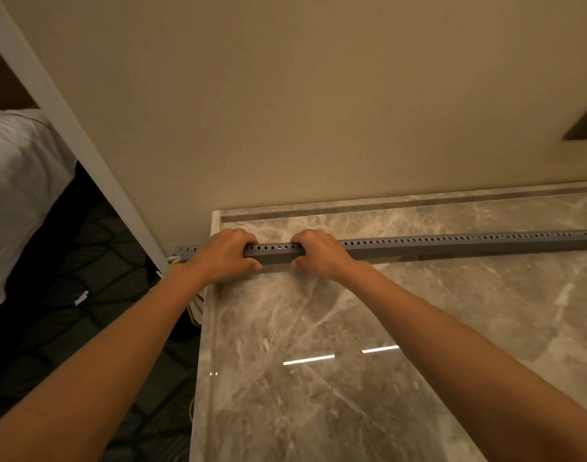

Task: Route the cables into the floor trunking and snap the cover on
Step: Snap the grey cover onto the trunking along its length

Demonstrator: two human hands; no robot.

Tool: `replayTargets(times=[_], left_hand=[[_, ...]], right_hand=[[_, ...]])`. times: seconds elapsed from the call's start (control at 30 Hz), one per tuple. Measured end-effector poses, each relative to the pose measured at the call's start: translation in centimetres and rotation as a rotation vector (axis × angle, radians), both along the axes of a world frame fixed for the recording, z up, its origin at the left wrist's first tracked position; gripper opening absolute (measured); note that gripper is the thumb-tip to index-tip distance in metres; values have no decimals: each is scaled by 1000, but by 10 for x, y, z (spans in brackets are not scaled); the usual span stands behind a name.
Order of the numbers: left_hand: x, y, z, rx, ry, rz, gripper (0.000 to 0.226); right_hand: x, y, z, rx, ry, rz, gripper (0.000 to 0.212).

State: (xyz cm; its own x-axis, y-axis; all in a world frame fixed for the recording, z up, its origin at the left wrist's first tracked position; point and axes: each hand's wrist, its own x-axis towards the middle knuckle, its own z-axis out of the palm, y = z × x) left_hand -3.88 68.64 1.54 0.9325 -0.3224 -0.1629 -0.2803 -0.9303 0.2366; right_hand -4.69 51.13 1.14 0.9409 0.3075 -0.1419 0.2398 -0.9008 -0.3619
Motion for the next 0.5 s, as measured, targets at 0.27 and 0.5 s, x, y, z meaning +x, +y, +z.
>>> replayTargets(times=[0.27,0.5], left_hand=[[-4,2,-6,79,-97,-52,29],[-3,9,-12,-55,-87,-67,30]], right_hand=[[3,12,-5,-52,-55,51,17],[6,9,1,-55,-24,43,17]])
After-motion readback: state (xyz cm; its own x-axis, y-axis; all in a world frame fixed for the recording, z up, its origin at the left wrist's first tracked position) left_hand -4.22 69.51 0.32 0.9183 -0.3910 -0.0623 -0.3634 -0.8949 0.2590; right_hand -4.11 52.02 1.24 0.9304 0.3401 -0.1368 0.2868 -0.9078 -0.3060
